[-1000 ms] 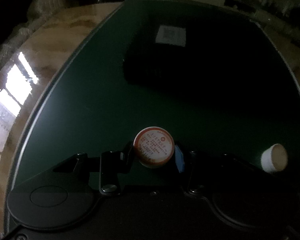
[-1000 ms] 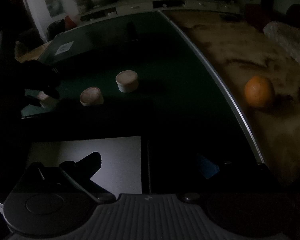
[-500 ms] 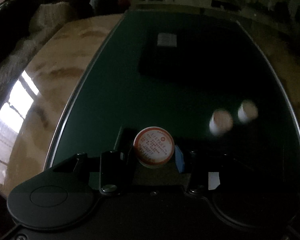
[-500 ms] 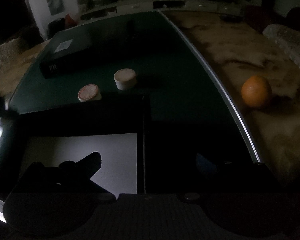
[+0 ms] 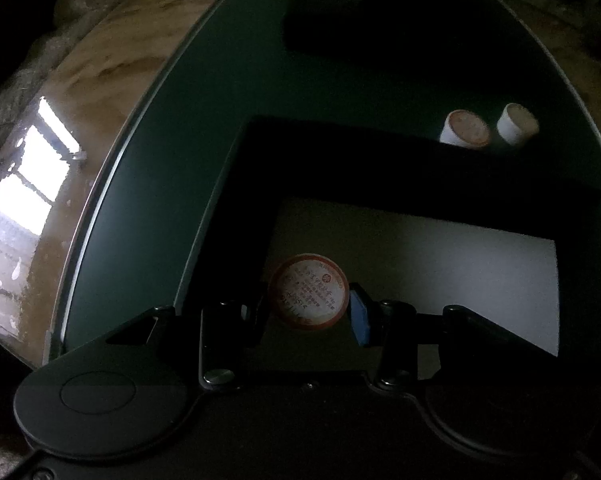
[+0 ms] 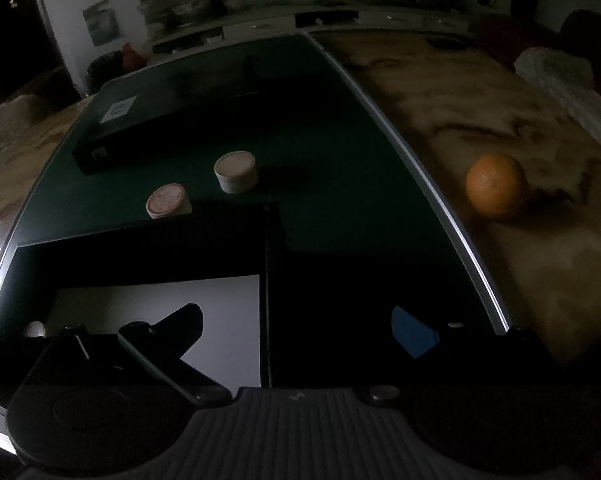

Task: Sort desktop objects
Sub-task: 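Carry the held cylinder with the left gripper toward the paper-lined tray, then lower the cylinder onto the tray paper with the left gripper while the right gripper grasps another cylinder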

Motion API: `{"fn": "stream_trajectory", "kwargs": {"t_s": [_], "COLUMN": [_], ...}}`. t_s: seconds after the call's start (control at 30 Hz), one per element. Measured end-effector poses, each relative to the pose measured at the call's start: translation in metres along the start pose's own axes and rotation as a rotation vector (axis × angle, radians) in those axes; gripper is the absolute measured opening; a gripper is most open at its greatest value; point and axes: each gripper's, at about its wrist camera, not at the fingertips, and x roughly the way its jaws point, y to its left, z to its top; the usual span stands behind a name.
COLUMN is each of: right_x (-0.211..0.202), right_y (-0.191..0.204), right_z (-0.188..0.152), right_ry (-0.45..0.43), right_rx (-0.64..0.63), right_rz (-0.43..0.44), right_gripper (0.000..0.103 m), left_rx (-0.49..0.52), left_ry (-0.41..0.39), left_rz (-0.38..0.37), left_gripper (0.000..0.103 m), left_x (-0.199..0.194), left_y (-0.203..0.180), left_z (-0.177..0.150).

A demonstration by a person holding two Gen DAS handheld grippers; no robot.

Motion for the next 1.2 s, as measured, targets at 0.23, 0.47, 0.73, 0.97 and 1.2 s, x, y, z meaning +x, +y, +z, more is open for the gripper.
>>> {"fn": "stream_trajectory", "kwargs": {"t_s": [0.23,0.47,0.73,0.97,1.2], "right_x": [0.0,-0.001,-0.008,-0.025,0.009], "right_y": [0.001,0.0,0.001,-0.003,0.005], "right_z": [0.0,0.0,0.001,0.023,0.096], "right_ry": [-0.002,0.0,-0.016,-0.103,-0.089], "right_rx": [-0.004,0.003,0.004,0.049,0.024], "right_rz": [0.002,0.003,0.051,0.146,0.104], "right_gripper": [0.103,0.103,0.103,0.103,0.103], "left_rx": [0.0,0.018,0.02,0.009,0.042], "left_ry": [0.006,-0.01,-0.052,-0.084,-0.086], "left_rz": [0.01,0.021,0.037,0.022,0.04], "left_gripper": [0.041,0.044,0.073,0.079,0.083], "left_x": [0.009,0.008,-0.009,-0.03,-0.036], "left_y": [0.002,-0.001,-0.003,-0.007,-0.017], "left_z": [-0.001,-0.004,-0.014,-0.03,-0.044]}}
